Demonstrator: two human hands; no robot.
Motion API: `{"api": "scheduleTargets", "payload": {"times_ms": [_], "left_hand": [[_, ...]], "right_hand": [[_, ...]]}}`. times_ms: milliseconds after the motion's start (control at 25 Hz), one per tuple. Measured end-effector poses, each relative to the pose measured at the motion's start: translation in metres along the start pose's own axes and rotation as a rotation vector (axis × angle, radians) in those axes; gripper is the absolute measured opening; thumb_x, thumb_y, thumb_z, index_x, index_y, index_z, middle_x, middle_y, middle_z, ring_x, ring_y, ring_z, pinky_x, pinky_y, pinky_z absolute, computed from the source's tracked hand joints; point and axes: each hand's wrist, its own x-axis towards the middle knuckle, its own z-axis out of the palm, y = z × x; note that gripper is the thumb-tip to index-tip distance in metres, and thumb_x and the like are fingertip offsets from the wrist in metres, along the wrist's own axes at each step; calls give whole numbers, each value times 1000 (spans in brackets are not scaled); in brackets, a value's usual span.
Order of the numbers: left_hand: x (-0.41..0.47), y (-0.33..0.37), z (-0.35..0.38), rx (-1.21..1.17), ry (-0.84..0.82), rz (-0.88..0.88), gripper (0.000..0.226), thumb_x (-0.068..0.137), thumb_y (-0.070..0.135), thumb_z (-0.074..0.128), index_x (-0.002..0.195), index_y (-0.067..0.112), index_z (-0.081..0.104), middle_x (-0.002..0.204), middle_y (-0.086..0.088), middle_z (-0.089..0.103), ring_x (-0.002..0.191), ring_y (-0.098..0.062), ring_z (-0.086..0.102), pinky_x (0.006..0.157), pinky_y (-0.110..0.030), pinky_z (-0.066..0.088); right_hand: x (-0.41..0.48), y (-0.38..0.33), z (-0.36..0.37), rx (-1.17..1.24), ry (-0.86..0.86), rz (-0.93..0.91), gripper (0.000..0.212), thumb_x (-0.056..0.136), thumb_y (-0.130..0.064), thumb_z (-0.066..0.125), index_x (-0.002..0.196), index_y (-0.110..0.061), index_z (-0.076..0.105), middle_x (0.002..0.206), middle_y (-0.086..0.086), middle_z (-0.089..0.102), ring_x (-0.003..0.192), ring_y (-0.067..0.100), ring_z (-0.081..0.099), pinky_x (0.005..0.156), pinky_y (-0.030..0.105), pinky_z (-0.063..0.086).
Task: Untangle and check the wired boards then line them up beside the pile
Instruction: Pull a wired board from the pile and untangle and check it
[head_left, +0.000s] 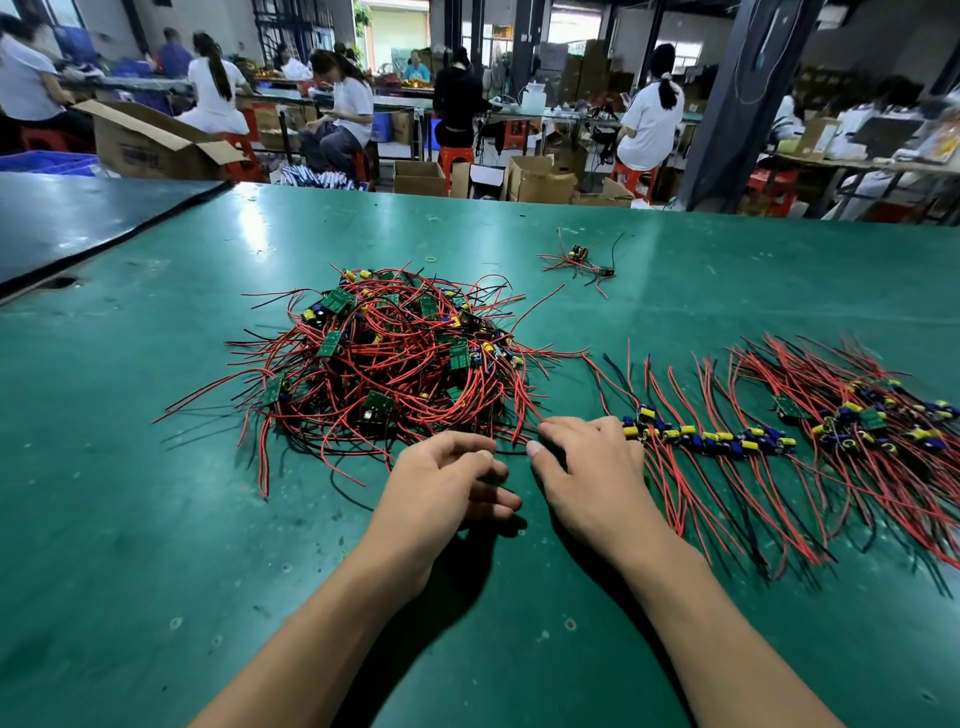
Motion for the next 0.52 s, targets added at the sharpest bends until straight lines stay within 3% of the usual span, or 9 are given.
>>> {"api": "scheduleTargets", "payload": {"times_ms": [120,200,320,520], "left_hand": [[1,0,0,-3,-13,-4,12,96,-2,51,101,-2,62,86,-20,66,58,-25,67,58,-32,60],[1,0,1,-12,-18,-9,14,98,3,50,103,-3,62,87,-20,67,58,-24,68,57,-31,59],[2,0,2,-41,-30,-20,22,100,16,51,104,-1,64,92,-22,70,62,-26,69,56,-31,60],[7,1,-1,-96,-86,-59,37,100,33,51,107,0,66,98,-23,72,65,-25,68,57,-30,60]], "right_hand": [[-2,-8,-8,285,220,-31,17,93,-36,68,96,-23,78,97,-11,74,99,14,57,88,29,39],[-4,-13,-16,503,273,9,13,87,-34,76,78,-24,78,69,-18,69,72,0,57,69,12,40],[-5,-20,-27,793,131,28,20,86,-27,78,68,-18,75,52,-15,59,49,-1,45,52,12,34],[-8,-21,-36,1115,-226,12,22,85,-18,78,65,-12,70,53,-6,53,49,5,42,49,14,35]]}}
